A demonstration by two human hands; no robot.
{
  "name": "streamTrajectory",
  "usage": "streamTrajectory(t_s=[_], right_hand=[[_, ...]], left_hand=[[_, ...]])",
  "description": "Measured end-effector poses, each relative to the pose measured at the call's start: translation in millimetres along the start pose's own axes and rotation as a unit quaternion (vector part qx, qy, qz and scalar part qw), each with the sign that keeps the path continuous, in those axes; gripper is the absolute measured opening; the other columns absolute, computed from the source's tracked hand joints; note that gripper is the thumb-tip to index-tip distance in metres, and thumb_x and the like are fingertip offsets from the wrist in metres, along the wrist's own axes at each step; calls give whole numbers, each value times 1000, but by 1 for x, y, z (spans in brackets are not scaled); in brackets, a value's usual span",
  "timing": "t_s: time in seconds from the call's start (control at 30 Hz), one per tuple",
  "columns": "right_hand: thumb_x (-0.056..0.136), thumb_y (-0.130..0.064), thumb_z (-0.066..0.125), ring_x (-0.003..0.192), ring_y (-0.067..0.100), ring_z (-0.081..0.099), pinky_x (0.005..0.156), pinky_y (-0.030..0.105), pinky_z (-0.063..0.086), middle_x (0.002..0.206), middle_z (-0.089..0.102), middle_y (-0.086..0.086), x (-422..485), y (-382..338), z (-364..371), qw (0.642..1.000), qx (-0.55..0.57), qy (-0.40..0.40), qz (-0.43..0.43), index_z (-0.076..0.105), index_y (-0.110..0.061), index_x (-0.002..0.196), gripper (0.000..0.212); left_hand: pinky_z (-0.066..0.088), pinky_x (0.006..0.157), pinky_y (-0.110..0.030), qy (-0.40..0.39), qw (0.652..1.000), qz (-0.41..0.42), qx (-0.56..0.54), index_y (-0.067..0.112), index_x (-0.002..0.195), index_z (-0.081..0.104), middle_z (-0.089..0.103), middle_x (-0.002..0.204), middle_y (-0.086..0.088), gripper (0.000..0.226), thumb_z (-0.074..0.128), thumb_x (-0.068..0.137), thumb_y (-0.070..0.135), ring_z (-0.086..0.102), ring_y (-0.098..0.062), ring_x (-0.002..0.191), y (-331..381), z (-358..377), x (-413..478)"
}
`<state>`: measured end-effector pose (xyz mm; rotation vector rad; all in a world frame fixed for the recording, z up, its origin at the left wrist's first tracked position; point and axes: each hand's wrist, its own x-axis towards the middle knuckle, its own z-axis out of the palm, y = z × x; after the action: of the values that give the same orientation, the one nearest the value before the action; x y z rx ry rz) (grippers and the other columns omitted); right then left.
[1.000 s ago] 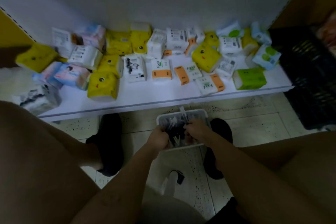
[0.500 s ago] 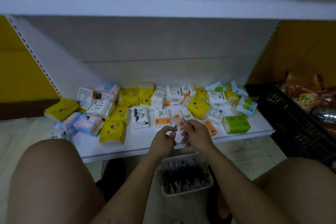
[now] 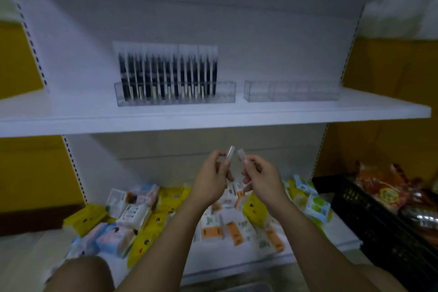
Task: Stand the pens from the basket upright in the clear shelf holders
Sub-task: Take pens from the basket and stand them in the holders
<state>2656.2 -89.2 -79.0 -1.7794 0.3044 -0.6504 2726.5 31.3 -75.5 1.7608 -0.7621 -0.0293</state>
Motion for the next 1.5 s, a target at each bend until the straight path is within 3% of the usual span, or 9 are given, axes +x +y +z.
streamTrajectory(t_s=[0.17,0.27,0.33,0.47,0.57,0.7,0.83,1.2,1.5], right_hand=[[93,-15,62,81,17,64,74,29,54,83,67,0,20,-57,-4,998,55,0,-30,67,-24,89,11],[88,-15,69,83,8,66,74,18,52,87,72,-4,33,-88,-8,996,48,2,-74,72,-19,92,7],[85,-12,71,82,4,65,73,14,52,87,71,-5,41,-109,-9,994,54,-3,-90,71,-17,92,8],[86,-10,70,86,13,67,78,27,54,88,69,2,61,-141,-11,991,64,-25,-116,64,-22,107,25],[88,-8,67,85,14,69,78,29,58,90,70,7,81,-157,-12,985,65,-18,-157,56,-32,124,44],[90,-11,65,86,15,68,80,36,59,91,69,5,111,-172,-12,978,49,18,-203,57,-36,124,44],[88,-10,67,84,19,66,75,43,60,89,64,1,141,-182,-7,971,34,51,-232,62,-31,116,36],[86,-13,70,80,13,65,75,41,59,87,61,-5,204,-191,12,958,0,88,-275,58,-31,107,30],[85,-13,72,76,14,66,73,40,59,86,61,-4,221,-180,15,961,-13,76,-265,60,-29,108,31]], left_hand=[[55,72,-43,25,995,61,71,15,100,56,65,85,-1,15,44,101,25,64,-16,74,57,-26,26],[55,78,-42,41,992,70,93,14,107,58,66,85,4,20,45,101,27,64,-14,79,85,-44,41],[57,77,-37,31,993,82,85,16,123,52,65,90,5,24,46,101,24,67,-10,76,104,-56,49],[58,70,-24,4,992,112,65,29,139,37,57,108,1,43,48,100,18,71,-6,71,134,-77,65],[54,65,-14,15,986,148,77,28,127,49,64,101,2,33,51,98,14,69,-2,77,150,-90,82],[59,76,-30,28,985,158,59,30,115,51,69,98,2,29,57,93,12,67,-11,89,164,-103,109],[59,75,-33,61,981,176,64,28,111,49,66,105,4,27,58,93,9,67,-9,89,171,-113,138],[51,59,-11,132,960,212,129,25,115,56,56,107,10,26,62,92,14,63,-3,84,172,-124,191],[51,58,-12,134,958,199,156,27,115,57,59,104,10,24,61,93,17,62,-1,84,151,-123,208]])
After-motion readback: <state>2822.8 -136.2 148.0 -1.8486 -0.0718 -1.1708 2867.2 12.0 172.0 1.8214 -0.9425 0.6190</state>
